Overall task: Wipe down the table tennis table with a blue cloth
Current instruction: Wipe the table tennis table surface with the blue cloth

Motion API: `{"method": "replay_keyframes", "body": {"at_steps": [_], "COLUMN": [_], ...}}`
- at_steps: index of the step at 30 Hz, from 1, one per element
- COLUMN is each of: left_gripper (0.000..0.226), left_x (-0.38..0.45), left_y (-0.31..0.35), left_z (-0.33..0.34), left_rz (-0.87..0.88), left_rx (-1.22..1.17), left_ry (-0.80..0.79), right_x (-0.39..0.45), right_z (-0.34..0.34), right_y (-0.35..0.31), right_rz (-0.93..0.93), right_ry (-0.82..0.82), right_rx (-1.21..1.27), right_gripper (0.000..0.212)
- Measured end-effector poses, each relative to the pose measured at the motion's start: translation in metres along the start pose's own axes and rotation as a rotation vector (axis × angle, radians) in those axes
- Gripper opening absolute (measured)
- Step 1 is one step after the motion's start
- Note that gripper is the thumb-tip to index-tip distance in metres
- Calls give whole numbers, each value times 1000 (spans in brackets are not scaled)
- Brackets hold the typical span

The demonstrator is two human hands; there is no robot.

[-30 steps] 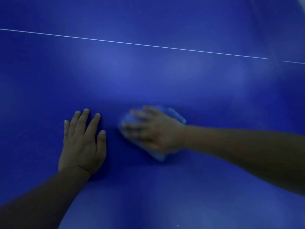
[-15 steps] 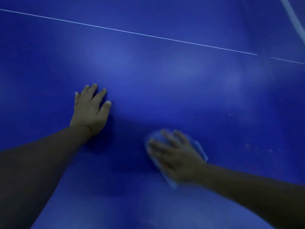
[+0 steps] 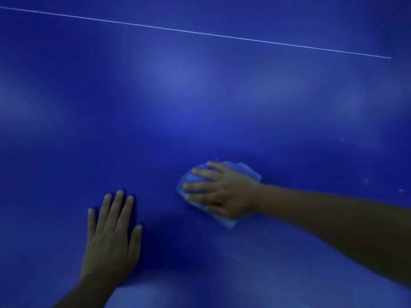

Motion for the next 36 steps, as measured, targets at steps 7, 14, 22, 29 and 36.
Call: {"method": "replay_keyframes", "body": {"at_steps": [7,14,22,29,36], "left_gripper": [62,65,64,67,74], "left_x": [-1,0,0,-2,-3], "left_y": [-1,-5,-5,-2,-6], "left_z": [-1,3,6,0,3], "left_rz": [19,22,29,45,73], "left_rx": [-30,-6,-17,-39,-75], "left_ry": [6,13,-6,-15,5], "right_x": [-20,13,-146,-75,-126], "right_z": [-38,10,-2,30,9], "right_y": [222,-56,157,-90,42], "right_rz": [1081,-3,1344,453,1219], "right_ry": [149,8,179,59,157], "right_rx": [168,11,225,76,204], "right_gripper": [53,48,58,49,49]}}
Point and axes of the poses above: each hand's wrist, its own x-axis towards the middle knuckle, its own z-axis out of the palm, y = z × x, the point moved 9 cm from there along x, towards the middle knuckle, and after that the axes turned 8 degrees about -y, right-handed, at the moved point
